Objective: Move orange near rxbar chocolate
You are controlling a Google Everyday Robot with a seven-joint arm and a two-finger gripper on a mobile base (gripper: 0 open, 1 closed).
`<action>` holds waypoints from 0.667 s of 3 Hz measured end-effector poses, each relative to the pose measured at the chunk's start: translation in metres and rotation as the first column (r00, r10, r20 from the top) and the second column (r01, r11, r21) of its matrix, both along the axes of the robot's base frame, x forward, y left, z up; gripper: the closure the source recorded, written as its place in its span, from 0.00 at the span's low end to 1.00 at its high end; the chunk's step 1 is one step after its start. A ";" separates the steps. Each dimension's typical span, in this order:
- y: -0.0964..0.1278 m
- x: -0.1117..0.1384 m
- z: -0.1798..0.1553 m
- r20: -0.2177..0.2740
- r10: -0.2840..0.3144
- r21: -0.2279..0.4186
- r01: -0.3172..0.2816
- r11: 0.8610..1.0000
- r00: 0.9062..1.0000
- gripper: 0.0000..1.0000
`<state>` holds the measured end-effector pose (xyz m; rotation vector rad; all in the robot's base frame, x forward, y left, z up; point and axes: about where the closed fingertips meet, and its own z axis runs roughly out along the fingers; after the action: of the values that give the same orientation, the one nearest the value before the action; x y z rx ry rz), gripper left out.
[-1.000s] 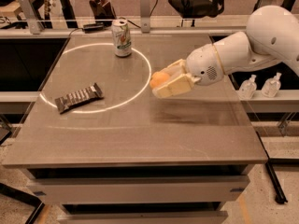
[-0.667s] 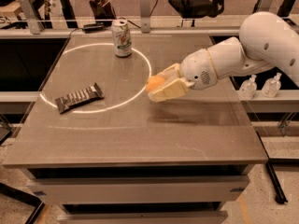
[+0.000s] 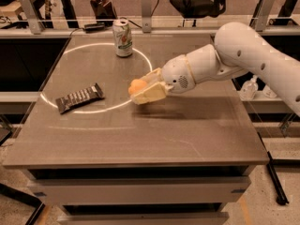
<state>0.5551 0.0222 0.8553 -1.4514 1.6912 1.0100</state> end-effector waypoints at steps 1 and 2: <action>0.025 0.002 -0.009 -0.028 0.033 0.018 -0.032 0.999 0.999 1.00; 0.049 -0.003 -0.022 -0.061 0.076 0.032 -0.074 0.997 0.995 1.00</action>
Offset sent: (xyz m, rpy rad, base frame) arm -0.0062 0.0708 -0.0361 0.0428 0.1008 0.1143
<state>0.5525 0.0709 0.8336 -1.4880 1.6695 1.1270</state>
